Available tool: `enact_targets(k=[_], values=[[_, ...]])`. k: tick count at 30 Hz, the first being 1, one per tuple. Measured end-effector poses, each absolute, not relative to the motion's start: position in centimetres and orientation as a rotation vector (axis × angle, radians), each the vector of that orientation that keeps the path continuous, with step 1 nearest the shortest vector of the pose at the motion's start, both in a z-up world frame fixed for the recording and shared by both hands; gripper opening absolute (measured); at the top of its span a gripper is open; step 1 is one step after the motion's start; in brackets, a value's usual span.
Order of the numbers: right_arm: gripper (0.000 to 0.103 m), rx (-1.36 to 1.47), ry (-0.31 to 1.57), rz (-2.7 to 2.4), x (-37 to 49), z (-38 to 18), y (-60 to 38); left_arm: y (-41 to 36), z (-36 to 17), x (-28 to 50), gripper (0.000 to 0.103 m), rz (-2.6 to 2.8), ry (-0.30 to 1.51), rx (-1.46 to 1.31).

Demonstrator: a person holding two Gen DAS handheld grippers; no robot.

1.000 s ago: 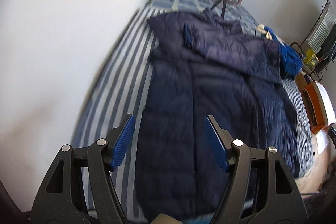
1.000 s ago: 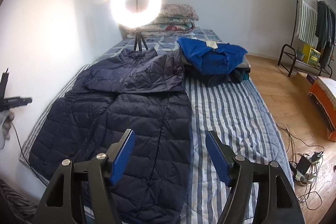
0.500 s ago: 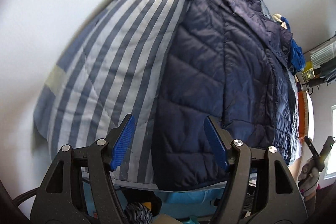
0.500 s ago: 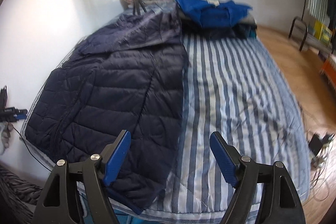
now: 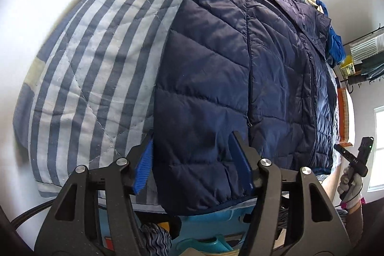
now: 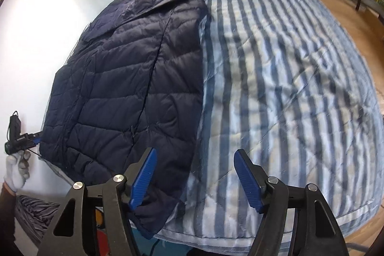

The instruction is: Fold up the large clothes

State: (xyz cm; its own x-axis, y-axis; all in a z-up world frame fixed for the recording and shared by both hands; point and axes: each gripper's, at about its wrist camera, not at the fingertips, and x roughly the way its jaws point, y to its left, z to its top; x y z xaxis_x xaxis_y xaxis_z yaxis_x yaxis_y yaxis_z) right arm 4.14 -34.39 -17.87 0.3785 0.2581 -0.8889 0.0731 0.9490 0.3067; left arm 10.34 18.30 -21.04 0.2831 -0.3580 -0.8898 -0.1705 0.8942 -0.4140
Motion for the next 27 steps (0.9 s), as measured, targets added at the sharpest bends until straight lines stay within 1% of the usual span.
enact_targets(k=[1,3,6,7,8,10,11,12,13,14,15,16,18,20,23,27], values=[[0.068,0.318,1.197,0.132,4.2,-18.2,-34.1,18.3,-21.0,10.3,0.053,-0.137,1.293,-0.492],[0.066,0.302,1.226,0.154,4.3,-18.8,-33.3,18.2,-21.1,10.2,0.050,-0.148,1.296,-0.506],[0.063,0.296,1.259,0.181,4.3,-19.6,-32.5,17.7,-21.4,9.9,0.041,-0.165,1.311,-0.492],[0.062,0.294,1.272,0.189,4.3,-19.8,-32.2,17.5,-21.5,9.9,0.036,-0.170,1.314,-0.488],[0.060,0.289,1.281,0.194,4.4,-20.0,-31.9,17.3,-21.5,9.8,0.034,-0.177,1.317,-0.479],[0.056,0.297,1.290,0.212,4.5,-20.2,-31.6,17.1,-21.6,9.8,0.023,-0.184,1.318,-0.470],[0.053,0.314,1.298,0.229,4.6,-20.4,-31.4,17.0,-21.6,9.8,0.021,-0.186,1.318,-0.469],[0.050,0.323,1.305,0.238,4.8,-20.5,-31.3,16.9,-21.5,9.9,0.015,-0.190,1.316,-0.473],[0.049,0.326,1.311,0.245,4.9,-20.6,-31.1,16.9,-21.4,9.9,0.013,-0.193,1.312,-0.476],[0.043,0.322,1.313,0.251,4.9,-20.6,-30.8,16.8,-21.3,9.9,0.012,-0.194,1.307,-0.474],[0.034,0.325,1.315,0.263,5.0,-20.6,-30.5,16.7,-21.1,10.0,0.010,-0.197,1.301,-0.471],[0.029,0.334,1.315,0.272,5.1,-20.5,-30.4,16.6,-20.9,10.0,0.009,-0.198,1.296,-0.468],[0.013,0.361,1.308,0.290,5.3,-20.3,-30.2,16.5,-20.5,10.1,0.008,-0.203,1.281,-0.470],[0.006,0.353,1.293,0.292,5.6,-19.7,-30.0,16.5,-19.8,10.3,0.007,-0.212,1.259,-0.485],[0.003,0.341,1.244,0.309,5.7,-18.3,-29.6,16.6,-18.4,10.6,0.006,-0.229,1.212,-0.520],[0.002,0.350,1.173,0.323,5.6,-16.2,-29.6,16.6,-15.9,11.2,0.006,-0.251,1.138,-0.554]])
